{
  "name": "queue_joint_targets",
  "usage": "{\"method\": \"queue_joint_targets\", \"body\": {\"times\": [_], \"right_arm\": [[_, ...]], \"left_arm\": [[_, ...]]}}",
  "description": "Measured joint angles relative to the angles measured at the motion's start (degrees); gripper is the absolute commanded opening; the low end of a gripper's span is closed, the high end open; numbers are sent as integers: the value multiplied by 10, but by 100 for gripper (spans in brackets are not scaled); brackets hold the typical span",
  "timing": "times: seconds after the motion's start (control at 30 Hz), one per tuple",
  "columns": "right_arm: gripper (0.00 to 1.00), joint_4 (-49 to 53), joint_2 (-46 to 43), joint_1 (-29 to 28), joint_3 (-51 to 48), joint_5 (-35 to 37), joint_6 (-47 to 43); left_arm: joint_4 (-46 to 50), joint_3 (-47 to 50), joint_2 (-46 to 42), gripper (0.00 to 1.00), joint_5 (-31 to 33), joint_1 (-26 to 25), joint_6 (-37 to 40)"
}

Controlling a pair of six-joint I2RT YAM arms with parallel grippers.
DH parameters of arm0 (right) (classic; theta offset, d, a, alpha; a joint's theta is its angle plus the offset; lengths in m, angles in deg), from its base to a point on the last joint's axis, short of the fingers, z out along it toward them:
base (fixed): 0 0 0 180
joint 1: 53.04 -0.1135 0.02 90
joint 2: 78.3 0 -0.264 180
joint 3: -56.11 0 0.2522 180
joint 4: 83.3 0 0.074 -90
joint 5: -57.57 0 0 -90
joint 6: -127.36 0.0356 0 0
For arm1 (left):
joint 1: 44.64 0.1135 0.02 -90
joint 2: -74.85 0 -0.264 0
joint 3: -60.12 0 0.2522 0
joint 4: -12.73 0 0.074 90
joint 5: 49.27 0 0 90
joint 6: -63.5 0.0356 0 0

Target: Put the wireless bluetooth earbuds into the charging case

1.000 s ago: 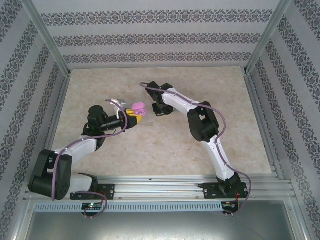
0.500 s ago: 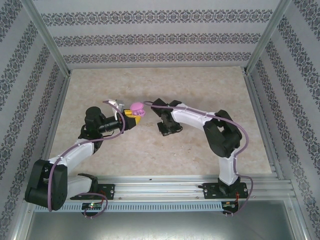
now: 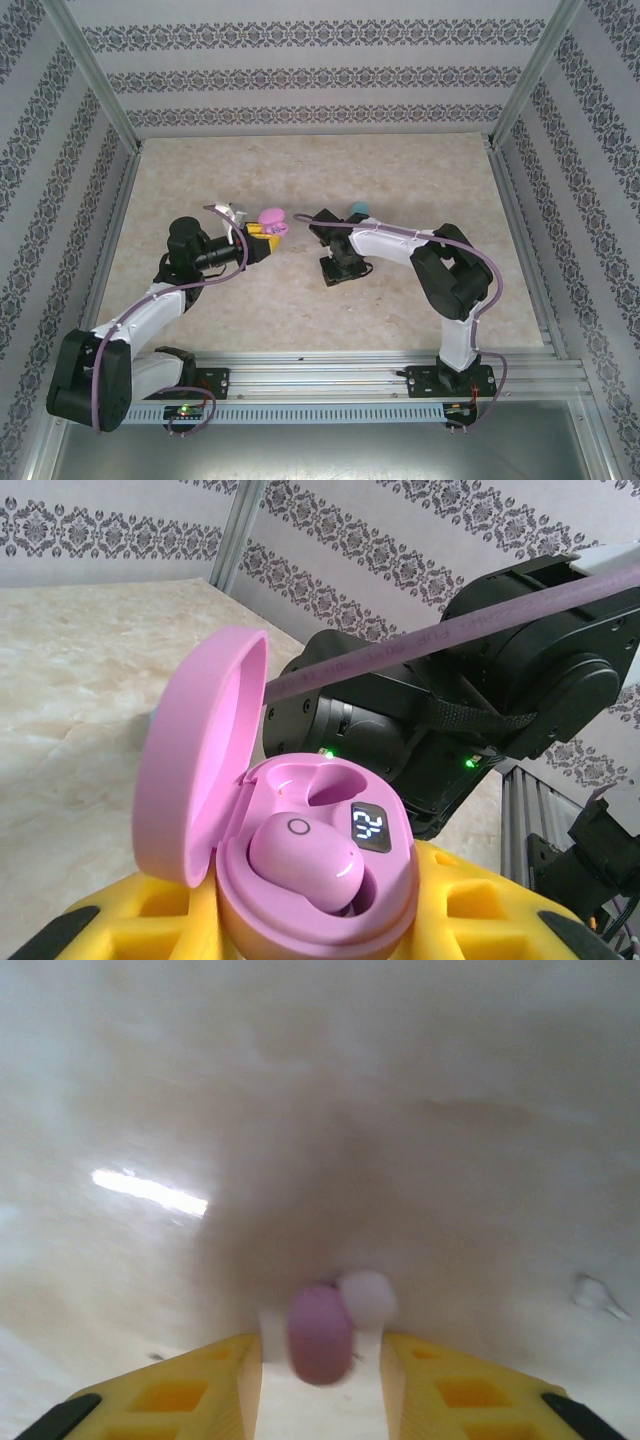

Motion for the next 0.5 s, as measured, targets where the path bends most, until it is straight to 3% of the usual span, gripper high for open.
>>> {"method": "queue_joint_targets", "body": {"times": [0.27, 0.5], "right_arm": [[39, 66, -47, -2, 13, 18, 12], [28, 37, -69, -21, 26, -23, 67]], "left_arm": [[21, 0, -2, 21, 2, 0, 15], [44, 0, -19, 21, 4, 0, 30]]}}
